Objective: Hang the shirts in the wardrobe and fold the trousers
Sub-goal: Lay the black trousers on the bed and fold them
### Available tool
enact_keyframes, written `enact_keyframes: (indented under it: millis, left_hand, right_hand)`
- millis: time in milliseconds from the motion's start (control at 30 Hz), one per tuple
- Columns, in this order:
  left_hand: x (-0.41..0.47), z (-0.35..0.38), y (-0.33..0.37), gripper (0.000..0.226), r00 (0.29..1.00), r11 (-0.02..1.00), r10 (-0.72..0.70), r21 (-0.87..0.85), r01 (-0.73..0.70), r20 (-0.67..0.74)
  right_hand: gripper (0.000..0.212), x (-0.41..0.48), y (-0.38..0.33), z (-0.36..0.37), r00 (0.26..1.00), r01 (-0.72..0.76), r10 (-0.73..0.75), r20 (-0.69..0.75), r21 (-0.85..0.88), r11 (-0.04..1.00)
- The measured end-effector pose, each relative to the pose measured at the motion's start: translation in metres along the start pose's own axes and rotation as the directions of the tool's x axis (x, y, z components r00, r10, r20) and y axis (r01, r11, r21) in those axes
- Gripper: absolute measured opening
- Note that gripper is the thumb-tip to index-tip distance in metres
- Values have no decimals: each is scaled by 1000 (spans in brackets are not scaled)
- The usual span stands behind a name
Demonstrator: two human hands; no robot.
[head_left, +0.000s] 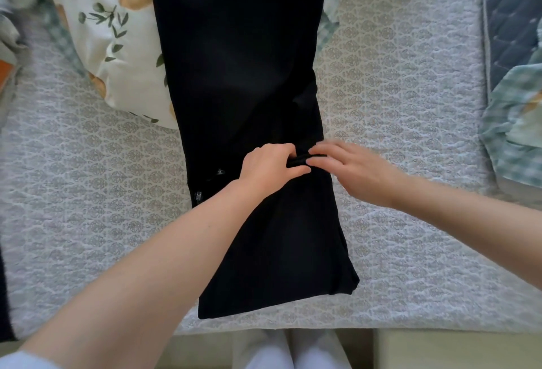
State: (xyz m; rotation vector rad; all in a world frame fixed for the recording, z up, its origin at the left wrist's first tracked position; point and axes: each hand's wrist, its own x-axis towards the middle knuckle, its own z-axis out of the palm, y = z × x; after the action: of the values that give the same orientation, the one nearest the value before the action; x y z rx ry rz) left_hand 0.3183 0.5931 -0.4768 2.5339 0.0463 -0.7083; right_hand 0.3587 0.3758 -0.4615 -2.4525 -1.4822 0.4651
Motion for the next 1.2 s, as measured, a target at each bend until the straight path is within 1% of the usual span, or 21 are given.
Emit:
enact_keyframes:
  millis: [33, 100, 167, 233, 300, 333, 367, 400, 433, 467, 500, 533, 567, 633, 700, 733, 800, 867, 933, 1100, 1200]
  left_hand:
    - [0, 0, 1, 39, 1000, 1000, 1, 10, -1, 1]
    - [1, 0, 2, 43, 1000, 1000, -5, 1, 5, 2]
    - [1, -2, -2, 41, 1000, 998, -20, -54, 21, 21]
    - [-4, -8, -9, 35, 1000, 987, -8, -160, 12, 23]
    - [-17, -13, -22, 34, 997, 971, 46, -233, -58, -60]
    - [-27, -16, -31, 32, 983, 971, 102, -200, -132, -155]
    - [-38, -17, -43, 29, 945, 968, 194, -103, -227, -262]
    - [-50, -17, -57, 28, 886, 947, 313, 40, -319, -343]
    - [-63, -17, -72, 32, 819, 901, 432, 200, -384, -378]
    - [-77, -16, -89, 39, 766, 835, 539, 344, -430, -350]
    - [-89, -16, -106, 47, 738, 754, 622, 455, -473, -263]
    - [-101, -15, -122, 56, 731, 671, 669, 534, -514, -138]
    - [-112, -14, -136, 65, 735, 597, 678, 588, -546, -7]
    - [-128, -12, -157, 84, 768, 500, 609, 655, -566, 198]
    - [-133, -8, -166, 102, 813, 475, 511, 696, -539, 280]
    - [-131, -6, -167, 103, 825, 462, 489, 718, -521, 284]
    - [-127, 0, -165, 91, 816, 438, 512, 736, -516, 268]
    - [-121, 3, -167, 76, 808, 443, 536, 733, -517, 246]
    - [-117, 3, -169, 68, 809, 456, 540, 728, -512, 232]
    - [-105, 2, -167, 62, 809, 524, 570, 696, -491, 142]
    - [-101, 2, -164, 65, 818, 562, 565, 675, -478, 109]
  right_hand:
    - [61, -4, 3, 3, 998, 46, -42, 51, -67, 997]
    - [62, -8, 10, 6, 986, 125, -108, 129, -137, 983]
    - [62, -8, 17, 9, 968, 202, -164, 190, -202, 958]
    - [70, -5, 25, 11, 951, 259, -198, 239, -256, 932]
    - [74, -4, 32, 13, 941, 285, -211, 264, -286, 915]
    - [75, -4, 33, 14, 940, 292, -214, 268, -302, 907]
    - [75, -4, 34, 14, 938, 297, -214, 272, -317, 900]
    - [75, -4, 33, 15, 937, 301, -213, 277, -330, 895]
    - [75, -4, 30, 17, 936, 301, -207, 284, -344, 890]
    - [73, -3, 28, 20, 938, 296, -199, 283, -357, 886]
    - [72, -1, 25, 23, 943, 284, -186, 278, -373, 883]
    - [72, 0, 23, 26, 948, 270, -174, 266, -389, 881]
    - [75, 1, 21, 28, 952, 262, -167, 256, -403, 877]
    - [81, 1, 19, 31, 955, 268, -178, 238, -427, 864]
    - [77, -1, 18, 32, 960, 258, -178, 215, -444, 858]
    - [73, -1, 18, 34, 966, 241, -168, 198, -446, 862]
    - [67, 1, 17, 37, 974, 211, -150, 170, -438, 874]
    - [63, 4, 17, 39, 974, 212, -155, 163, -431, 877]
    - [62, 6, 16, 37, 973, 218, -161, 165, -426, 878]
    - [58, 8, 12, 34, 982, 166, -117, 150, -370, 914]
    - [63, 3, 10, 32, 985, 133, -88, 151, -317, 939]
